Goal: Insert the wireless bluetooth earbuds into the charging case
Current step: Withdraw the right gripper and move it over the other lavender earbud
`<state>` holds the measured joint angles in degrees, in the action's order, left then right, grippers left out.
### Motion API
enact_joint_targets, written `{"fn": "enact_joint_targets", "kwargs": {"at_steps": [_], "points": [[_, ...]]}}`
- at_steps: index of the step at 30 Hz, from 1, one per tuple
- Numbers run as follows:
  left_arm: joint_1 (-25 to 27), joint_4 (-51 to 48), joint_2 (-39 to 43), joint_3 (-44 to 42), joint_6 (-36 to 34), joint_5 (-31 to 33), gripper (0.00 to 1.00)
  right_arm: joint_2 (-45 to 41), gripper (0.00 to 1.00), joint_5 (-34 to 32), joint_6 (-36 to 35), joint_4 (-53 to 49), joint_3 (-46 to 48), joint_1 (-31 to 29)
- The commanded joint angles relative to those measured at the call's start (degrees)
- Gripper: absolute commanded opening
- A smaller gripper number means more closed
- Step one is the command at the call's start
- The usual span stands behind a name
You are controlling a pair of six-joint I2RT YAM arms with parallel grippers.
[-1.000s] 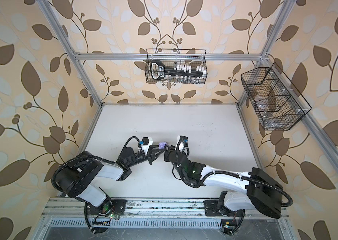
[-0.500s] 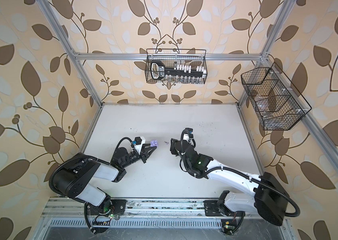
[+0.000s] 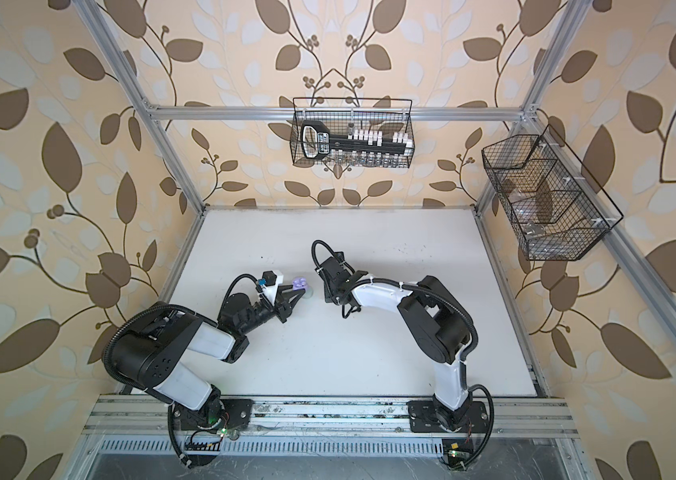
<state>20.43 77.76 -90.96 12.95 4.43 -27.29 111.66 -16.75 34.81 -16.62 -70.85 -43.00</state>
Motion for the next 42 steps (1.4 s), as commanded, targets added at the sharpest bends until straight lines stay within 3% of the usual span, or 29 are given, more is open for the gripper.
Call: {"fn": "enact_joint_targets", "kwargs": {"at_steps": [1,9,42], "points": [[-1.0,3.8,0.5,0.1,-0.3,-0.3,0.0,0.8,0.5,0.4,-1.4,-2.3,-2.0,-0.3],[-1.0,3.9,1.1,0.1,0.3,-2.3,0.0,1.8,0.49,-3.5,-1.3,-3.6,-1.8,0.3],[-1.0,3.9,3.9,-1.7,-0.7,-3.4,0.0,11.2,0.47,-0.1,-2.1,-3.2,-8.7,4.5]]}}
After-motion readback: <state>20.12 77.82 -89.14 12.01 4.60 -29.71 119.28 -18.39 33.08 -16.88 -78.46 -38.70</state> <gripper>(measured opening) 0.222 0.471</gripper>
